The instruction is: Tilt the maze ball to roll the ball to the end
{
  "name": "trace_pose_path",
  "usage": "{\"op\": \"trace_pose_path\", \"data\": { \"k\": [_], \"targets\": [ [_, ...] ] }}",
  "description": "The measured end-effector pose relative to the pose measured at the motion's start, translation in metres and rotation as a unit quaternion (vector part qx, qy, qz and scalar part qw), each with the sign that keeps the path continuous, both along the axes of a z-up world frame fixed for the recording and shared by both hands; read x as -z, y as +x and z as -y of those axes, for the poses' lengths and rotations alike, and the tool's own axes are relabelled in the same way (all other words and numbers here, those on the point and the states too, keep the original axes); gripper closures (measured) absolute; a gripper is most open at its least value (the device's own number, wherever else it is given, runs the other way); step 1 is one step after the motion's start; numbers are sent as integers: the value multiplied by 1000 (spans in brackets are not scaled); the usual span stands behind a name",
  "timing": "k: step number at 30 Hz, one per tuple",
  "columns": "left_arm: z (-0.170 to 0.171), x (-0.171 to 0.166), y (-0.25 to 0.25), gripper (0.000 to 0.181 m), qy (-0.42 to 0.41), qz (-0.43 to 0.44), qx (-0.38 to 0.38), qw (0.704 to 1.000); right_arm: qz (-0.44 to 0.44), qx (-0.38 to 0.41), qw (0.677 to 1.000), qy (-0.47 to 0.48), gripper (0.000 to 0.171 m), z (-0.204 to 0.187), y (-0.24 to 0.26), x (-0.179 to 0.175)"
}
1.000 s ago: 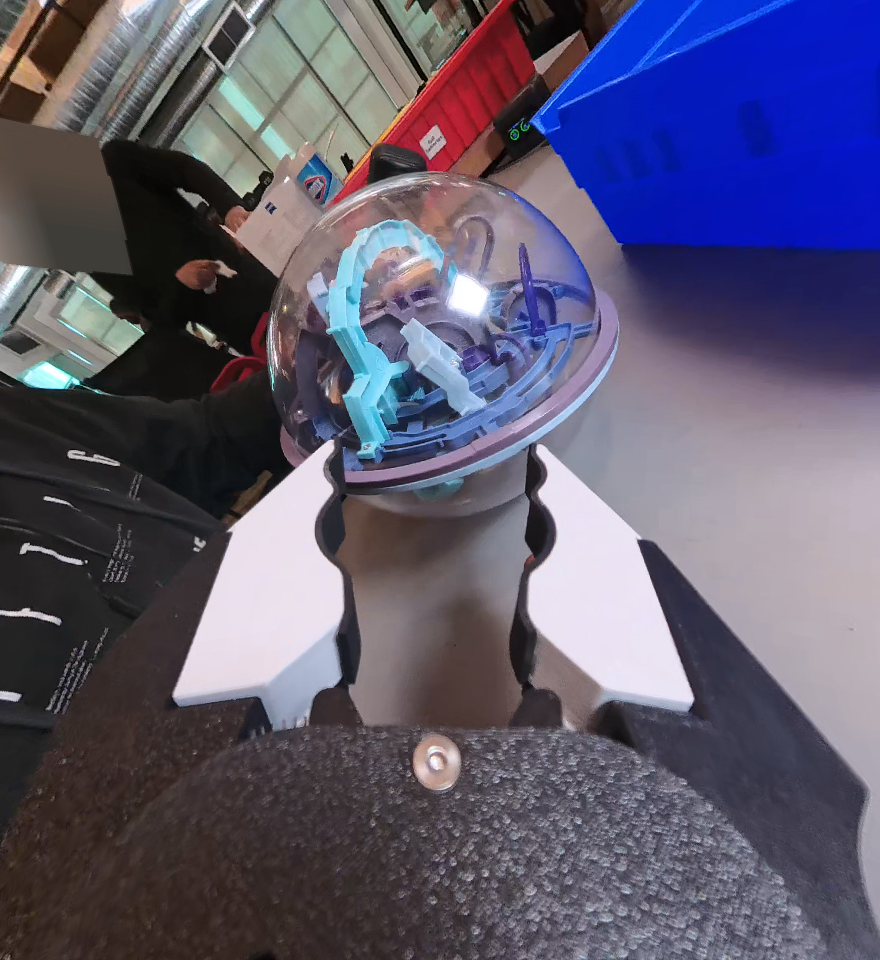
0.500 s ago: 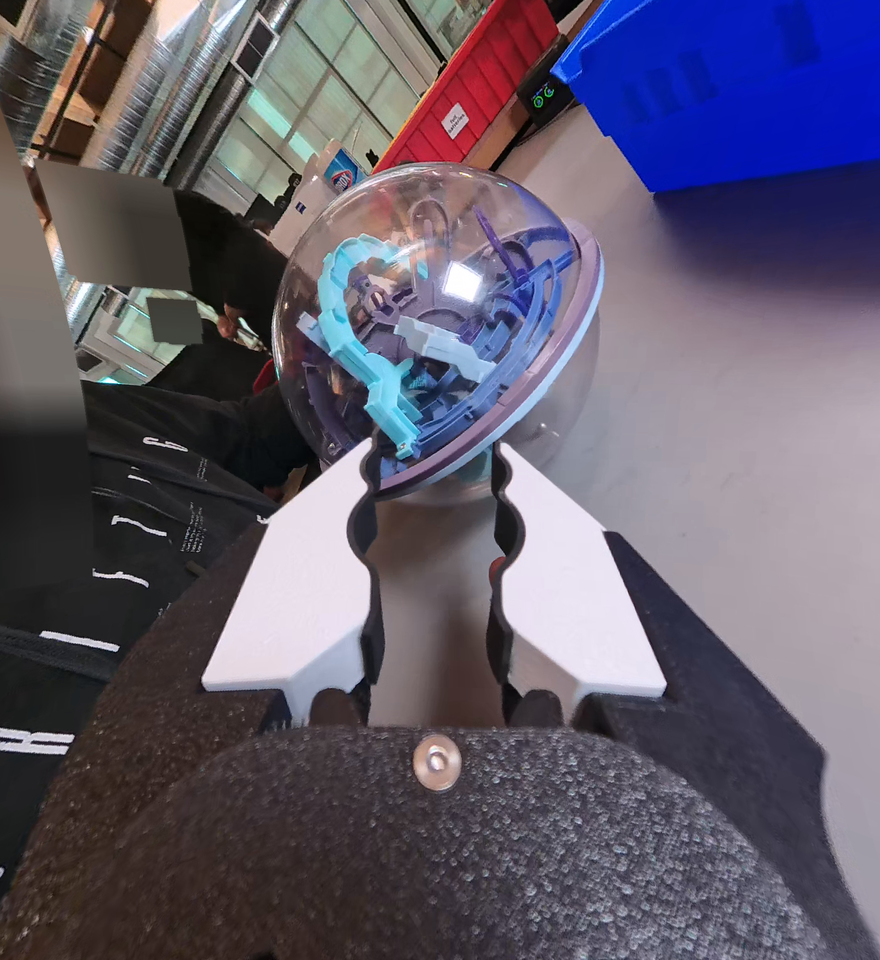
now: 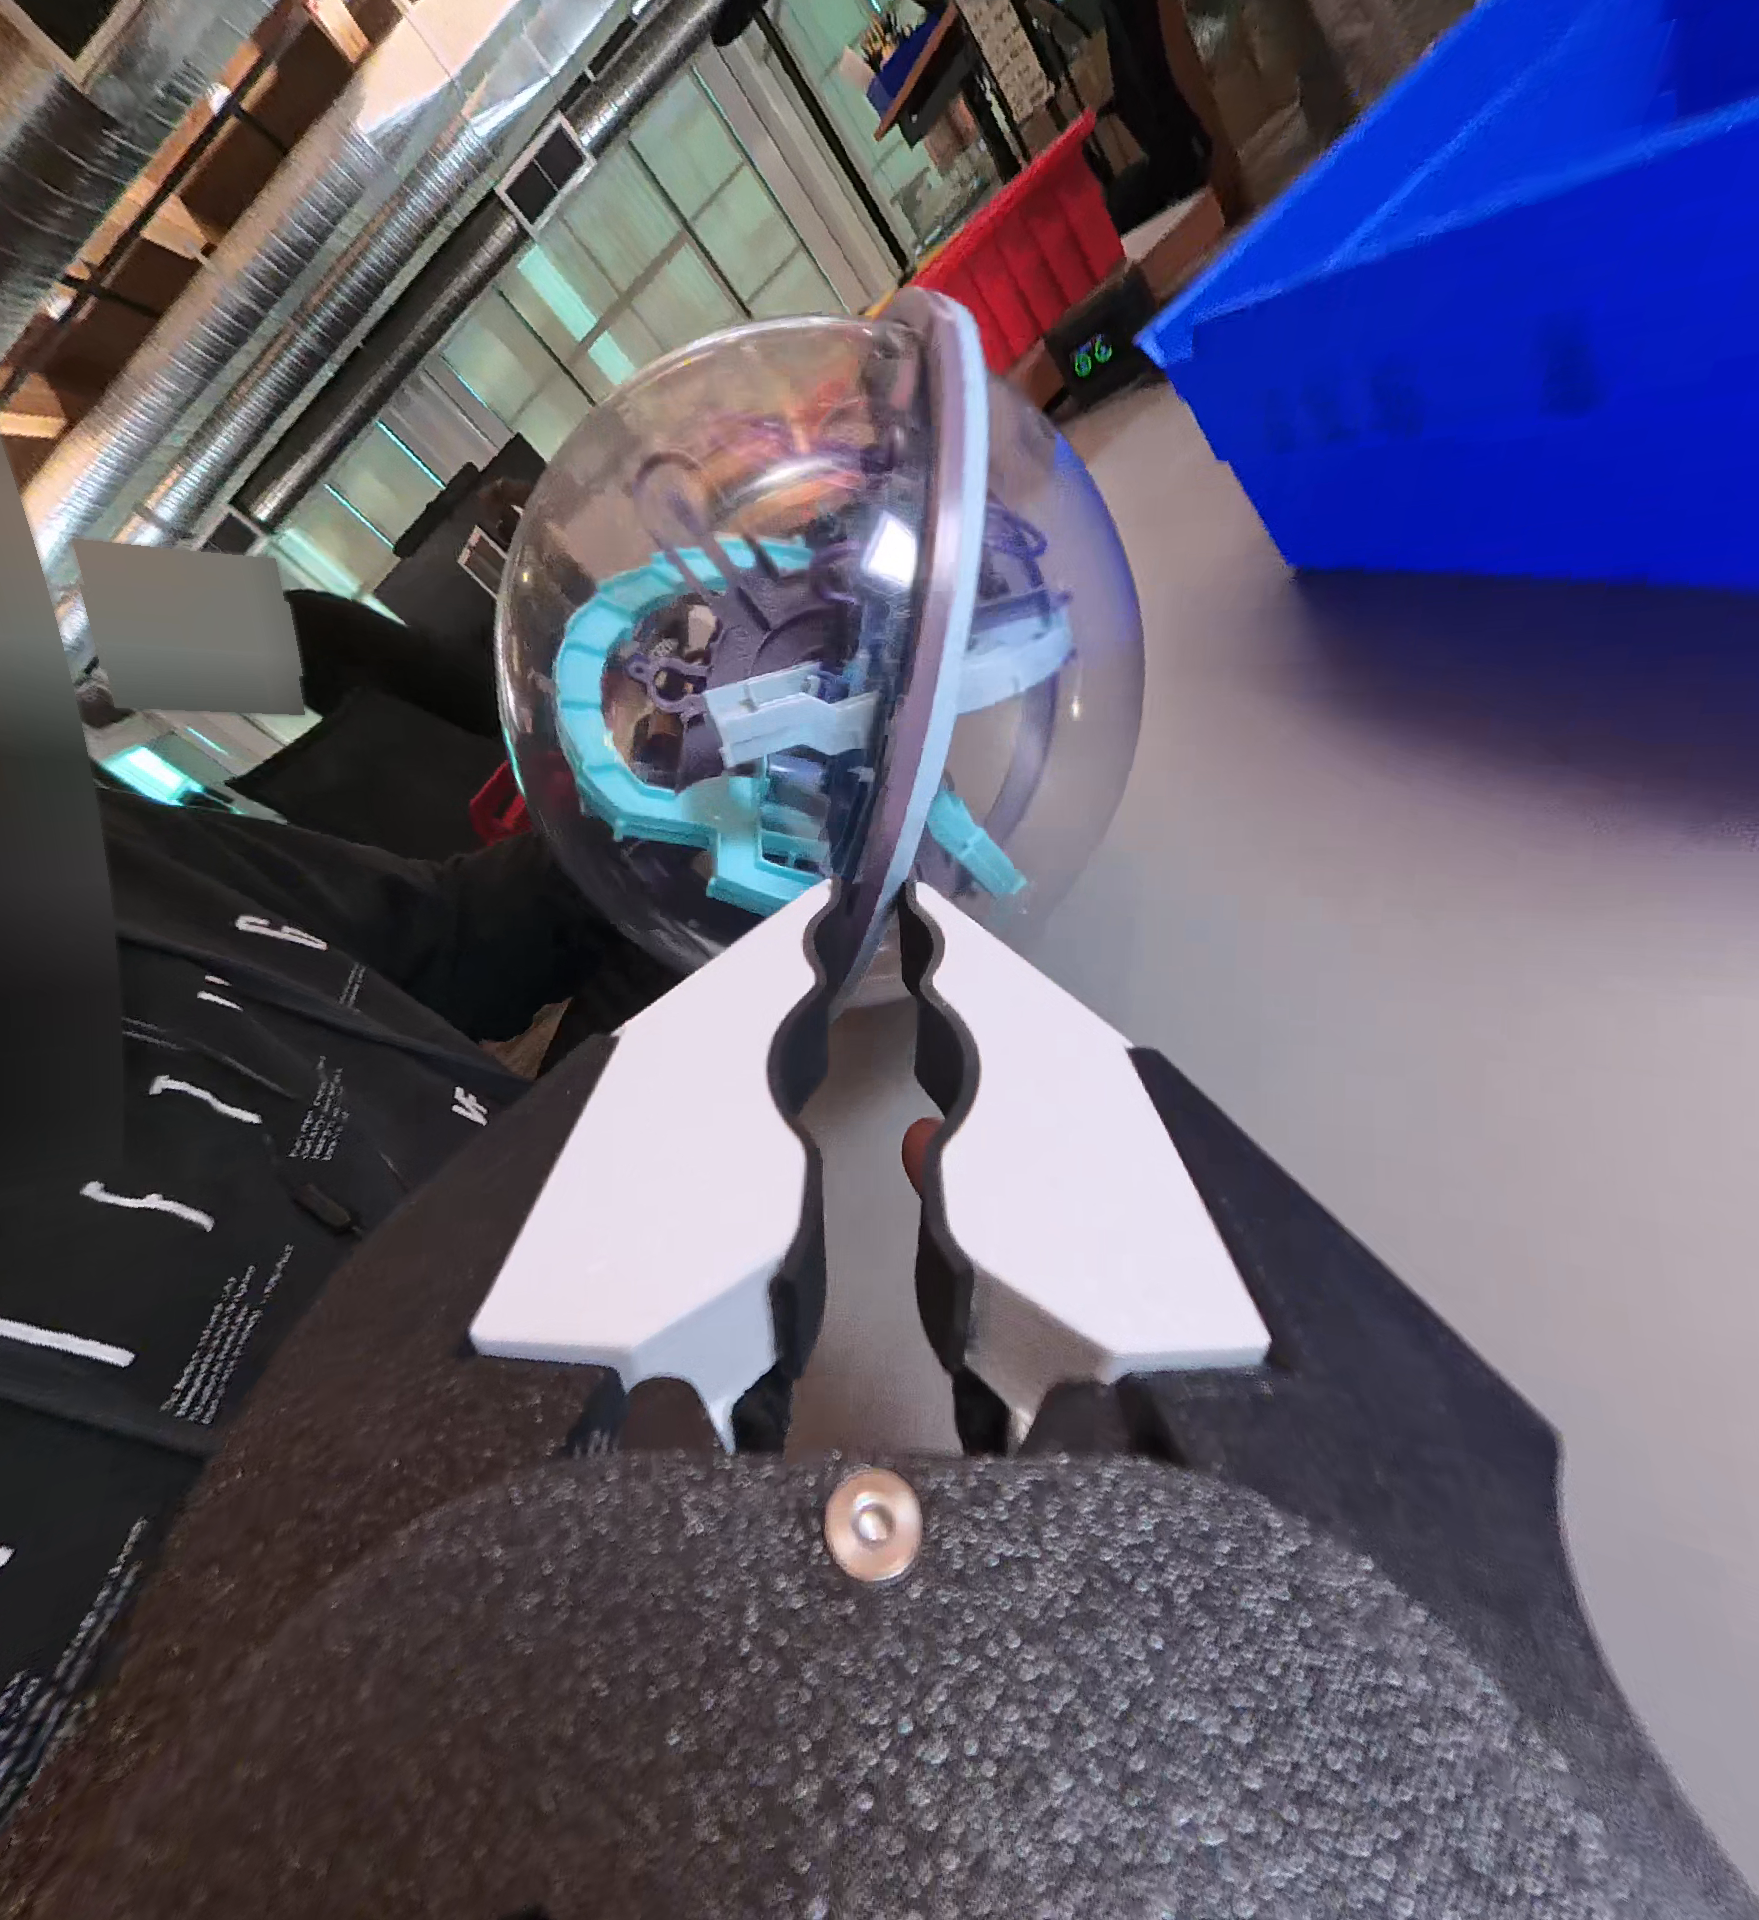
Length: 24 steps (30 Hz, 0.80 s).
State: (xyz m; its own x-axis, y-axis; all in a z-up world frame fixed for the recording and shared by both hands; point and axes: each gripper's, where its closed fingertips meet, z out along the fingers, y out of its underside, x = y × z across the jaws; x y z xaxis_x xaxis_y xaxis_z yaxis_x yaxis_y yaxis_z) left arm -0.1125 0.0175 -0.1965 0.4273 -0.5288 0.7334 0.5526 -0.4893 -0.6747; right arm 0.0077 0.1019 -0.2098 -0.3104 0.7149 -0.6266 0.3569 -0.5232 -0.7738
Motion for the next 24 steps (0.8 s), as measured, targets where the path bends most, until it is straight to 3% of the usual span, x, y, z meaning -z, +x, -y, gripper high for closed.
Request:
{"op": "trace_pose_path", "data": {
  "k": [10, 24],
  "targets": [
    [11, -100, -7, 175, 153, -90, -27, 984, -102, 0, 989, 110, 165, 9, -15, -65],
    [48, -182, 11, 174, 265, -190, -30, 945, -201, 8, 955, 219, 165, 33, -8, -141]
  ]
}}
